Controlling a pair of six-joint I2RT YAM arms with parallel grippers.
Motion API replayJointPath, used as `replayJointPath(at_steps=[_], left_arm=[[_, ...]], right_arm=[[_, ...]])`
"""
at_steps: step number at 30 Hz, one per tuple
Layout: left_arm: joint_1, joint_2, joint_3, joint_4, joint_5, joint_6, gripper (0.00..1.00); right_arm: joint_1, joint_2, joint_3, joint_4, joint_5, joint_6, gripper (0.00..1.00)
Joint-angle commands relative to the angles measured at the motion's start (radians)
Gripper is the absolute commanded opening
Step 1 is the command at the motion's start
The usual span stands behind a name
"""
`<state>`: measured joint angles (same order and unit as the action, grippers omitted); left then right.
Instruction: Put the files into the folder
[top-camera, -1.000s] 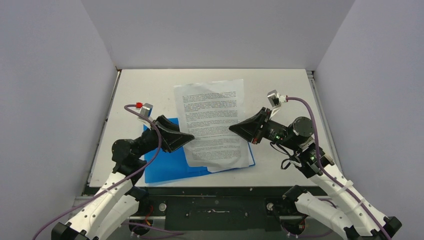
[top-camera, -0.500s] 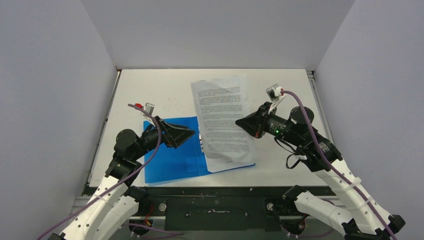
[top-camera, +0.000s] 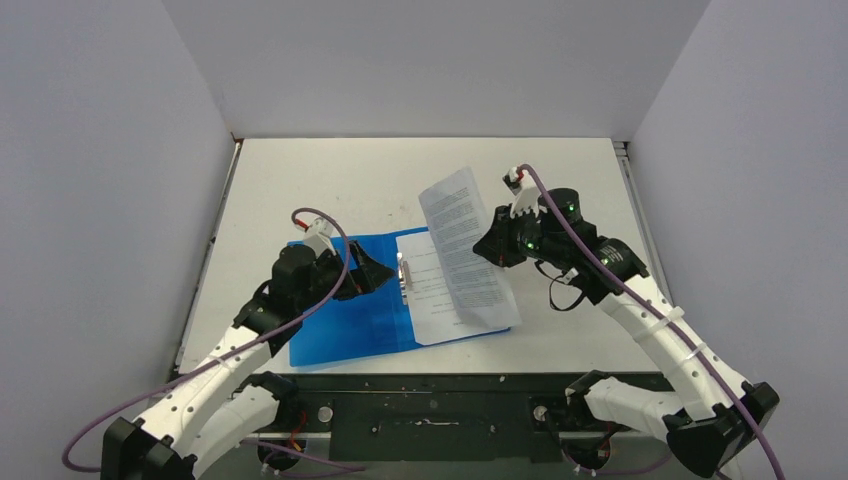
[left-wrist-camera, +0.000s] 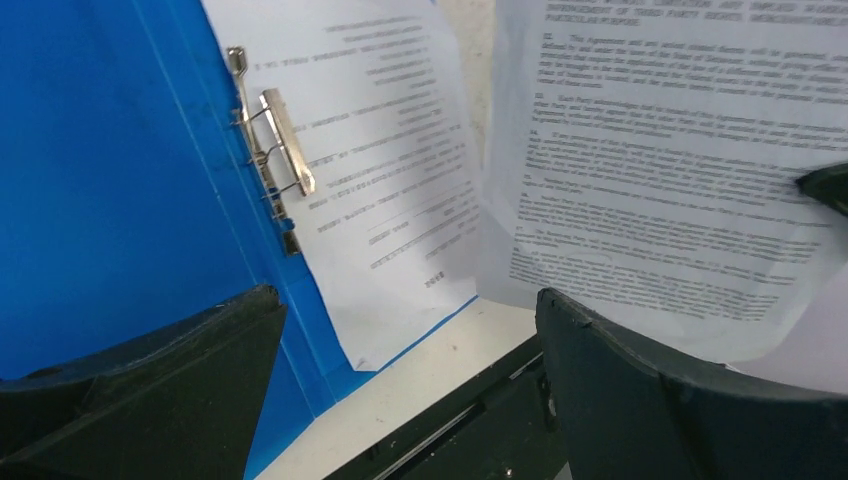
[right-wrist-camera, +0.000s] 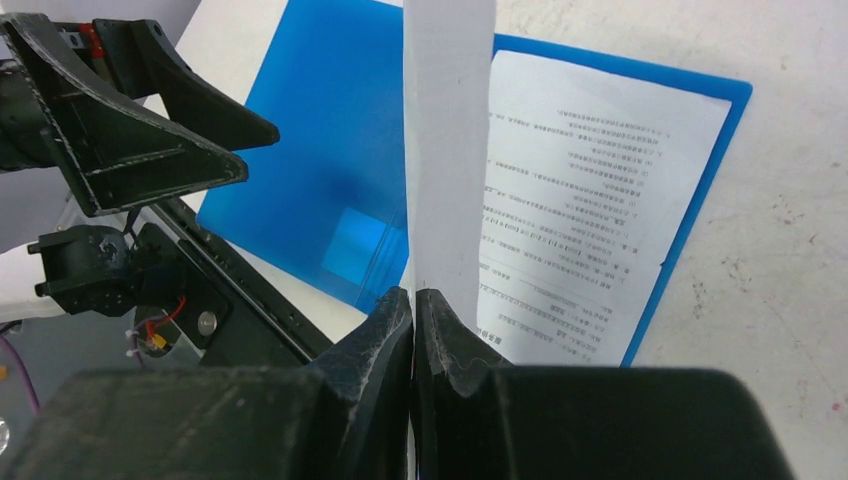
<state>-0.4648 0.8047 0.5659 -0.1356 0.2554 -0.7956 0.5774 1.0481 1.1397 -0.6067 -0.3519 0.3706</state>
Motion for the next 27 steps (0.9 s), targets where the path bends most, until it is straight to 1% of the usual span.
replayJointPath(at_steps=[1, 4, 10, 14, 18, 27], left_arm=[[-0.049, 0.066, -0.017, -0.004, -0.131, -0.006, 0.97], [-0.089, 0.131, -0.039, 0.033, -0.181, -0.036, 0.97], [-0.142, 0.243, -0.070, 0.107, -0.245, -0.097, 0.97], [-0.148, 0.279, -0.098, 0.160, -0.296, -0.112, 0.97], [-0.148, 0.300, -0.121, 0.177, -0.332, -0.120, 0.97], [-0.147, 0.338, -0.172, 0.213, -0.354, -0.135, 0.97]], right_arm=[[-0.084, 0.034, 0.007, 0.043, -0.141, 0.021, 0.05], [-0.138, 0.055, -0.015, 0.087, -0.222, 0.049, 0.05], [-0.152, 0.095, -0.068, 0.178, -0.282, 0.116, 0.05], [-0.167, 0.124, -0.098, 0.243, -0.308, 0.162, 0.05], [-0.174, 0.159, -0.123, 0.310, -0.343, 0.205, 0.05], [-0.199, 0.234, -0.179, 0.404, -0.374, 0.238, 0.05]])
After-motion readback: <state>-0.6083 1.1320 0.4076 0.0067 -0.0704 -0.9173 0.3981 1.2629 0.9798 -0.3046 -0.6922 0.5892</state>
